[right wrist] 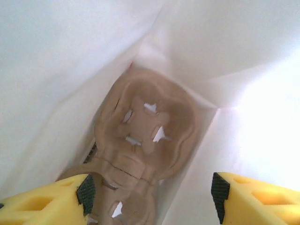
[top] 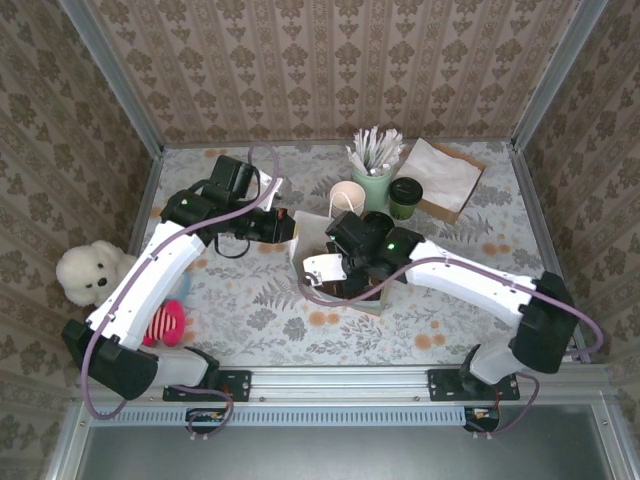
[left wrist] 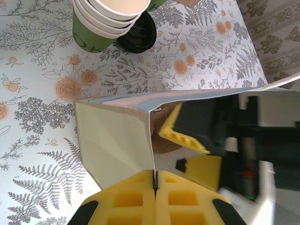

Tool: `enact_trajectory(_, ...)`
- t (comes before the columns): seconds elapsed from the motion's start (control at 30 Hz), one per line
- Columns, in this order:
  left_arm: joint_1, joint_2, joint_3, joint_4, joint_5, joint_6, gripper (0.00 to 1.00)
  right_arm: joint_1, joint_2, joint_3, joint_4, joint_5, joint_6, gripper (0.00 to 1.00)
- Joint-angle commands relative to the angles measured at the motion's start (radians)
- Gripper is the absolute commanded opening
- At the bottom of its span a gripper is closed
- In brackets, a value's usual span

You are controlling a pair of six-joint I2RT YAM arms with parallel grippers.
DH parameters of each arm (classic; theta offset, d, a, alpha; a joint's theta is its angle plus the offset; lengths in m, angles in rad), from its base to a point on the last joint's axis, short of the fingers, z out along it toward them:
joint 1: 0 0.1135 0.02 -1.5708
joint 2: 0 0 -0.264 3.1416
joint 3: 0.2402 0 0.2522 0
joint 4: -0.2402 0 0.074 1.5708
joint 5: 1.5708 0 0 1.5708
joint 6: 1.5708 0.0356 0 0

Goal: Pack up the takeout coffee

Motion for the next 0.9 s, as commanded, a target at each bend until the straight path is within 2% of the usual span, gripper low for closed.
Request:
enact_trajectory(0.0,0.010,-0.002,-0.015,0.019,-0.012,-0.019,0.01,0.007,-0.068,-0.012,0.054,-0.071,0.128,0.80)
enact_trajectory(0.07,0.010,-0.002,-0.018,0.020,-0.015,-0.022,0.01,0.006,-0.115,-0.012,0.081,-0.101,0.170,0.99)
enact_trajectory(0.1,0.010,-0.001,-0.021,0.020,-0.015,-0.023,0.01,0.006,-0.133,-0.013,0.098,-0.117,0.189,1.00)
enact_trajectory(0.37,0.010,0.006,-0.028,0.034,-0.020,-0.027,0.01,0.006,-0.228,-0.033,0.209,-0.118,0.286,1.00)
enact_trajectory(0.53,0.013,0.011,-0.029,0.027,-0.040,-0.024,0.01,0.006,-0.286,0.004,0.263,-0.096,0.447,1.00)
enact_trajectory(0.7,0.019,0.015,-0.025,0.020,-0.045,-0.021,0.01,-0.005,-0.343,0.042,0.271,0.044,0.617,1.00)
enact_trajectory(0.87,0.025,0.016,-0.019,0.016,-0.044,-0.011,0.03,-0.061,-0.365,0.047,0.156,0.170,0.701,1.00)
